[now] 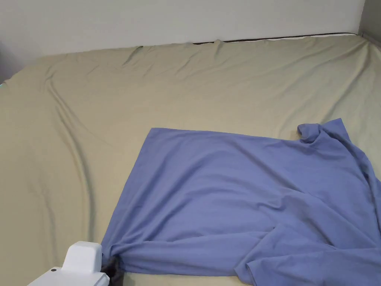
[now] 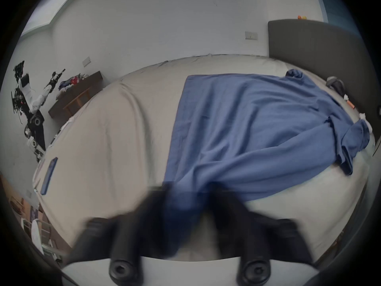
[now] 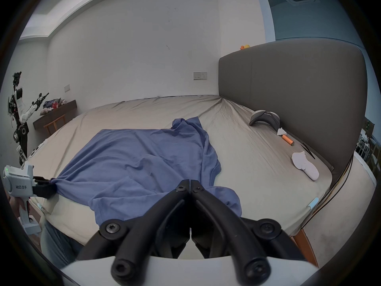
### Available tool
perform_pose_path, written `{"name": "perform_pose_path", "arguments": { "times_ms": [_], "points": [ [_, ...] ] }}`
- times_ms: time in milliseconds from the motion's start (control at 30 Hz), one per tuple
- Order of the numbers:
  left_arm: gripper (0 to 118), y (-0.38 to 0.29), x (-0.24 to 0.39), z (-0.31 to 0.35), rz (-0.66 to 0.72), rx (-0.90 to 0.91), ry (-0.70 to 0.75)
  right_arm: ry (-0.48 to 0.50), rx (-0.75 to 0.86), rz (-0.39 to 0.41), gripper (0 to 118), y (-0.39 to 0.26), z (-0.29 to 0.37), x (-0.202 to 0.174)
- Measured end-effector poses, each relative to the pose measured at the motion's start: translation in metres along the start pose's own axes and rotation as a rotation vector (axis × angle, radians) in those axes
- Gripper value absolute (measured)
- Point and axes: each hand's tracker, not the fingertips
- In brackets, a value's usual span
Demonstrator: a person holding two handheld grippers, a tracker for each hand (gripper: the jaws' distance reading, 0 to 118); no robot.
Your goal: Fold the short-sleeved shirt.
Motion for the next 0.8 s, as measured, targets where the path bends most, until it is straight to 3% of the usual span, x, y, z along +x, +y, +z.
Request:
{"name": "perform_pose_path", "arguments": {
  "times_ms": [200, 233, 267, 300, 333, 367, 400, 433, 500, 667, 733, 767, 800],
  "points": [
    [0, 0.007, 0.01, -0.005, -0.056, -0.042, 0.002, -0.031, -0.017, -0.004, 2, 0.002, -0.009, 0.021],
    [0, 0.01, 0.009, -0.002, -0.05, -0.036, -0.004, -0.054, -0.018, 0.0, 12, 0.001, -0.009, 0.025],
    [0, 0.012, 0.009, 0.001, -0.034, -0.026, -0.023, -0.072, -0.021, -0.001, 32, 0.001, -0.01, 0.03],
    [0, 0.013, 0.007, 0.002, -0.011, -0.018, -0.04, -0.074, -0.026, -0.01, 32, 0.007, -0.01, 0.025],
    [0, 0.015, 0.006, 0.0, 0.004, -0.031, -0.059, -0.078, -0.044, -0.029, 42, 0.007, -0.013, 0.03],
    [0, 0.017, 0.006, -0.003, 0.016, -0.05, -0.068, -0.073, -0.093, -0.047, 62, 0.005, -0.017, 0.035],
    [0, 0.018, 0.005, -0.006, 0.018, -0.06, -0.066, -0.079, -0.127, -0.045, 100, 0.003, -0.021, 0.038],
    [0, 0.017, 0.006, -0.01, 0.014, -0.074, -0.062, -0.095, -0.125, -0.026, 113, 0.002, -0.025, 0.038],
    [0, 0.015, 0.011, -0.015, -0.006, -0.1, -0.06, -0.111, -0.135, 0.007, 114, -0.005, -0.031, 0.041],
    [0, 0.019, 0.017, -0.019, -0.029, -0.118, -0.043, -0.087, -0.331, 0.029, 114, -0.024, -0.069, 0.046],
    [0, 0.018, 0.016, -0.018, -0.014, -0.12, -0.045, -0.076, -0.327, 0.024, 108, -0.032, -0.081, 0.048],
    [0, 0.017, 0.015, -0.018, -0.005, -0.112, -0.046, -0.065, -0.341, 0.014, 97, -0.033, -0.085, 0.047],
    [0, 0.015, 0.016, -0.015, 0.008, -0.104, -0.045, -0.048, -0.357, 0.005, 65, -0.034, -0.088, 0.047]
  ]
}}
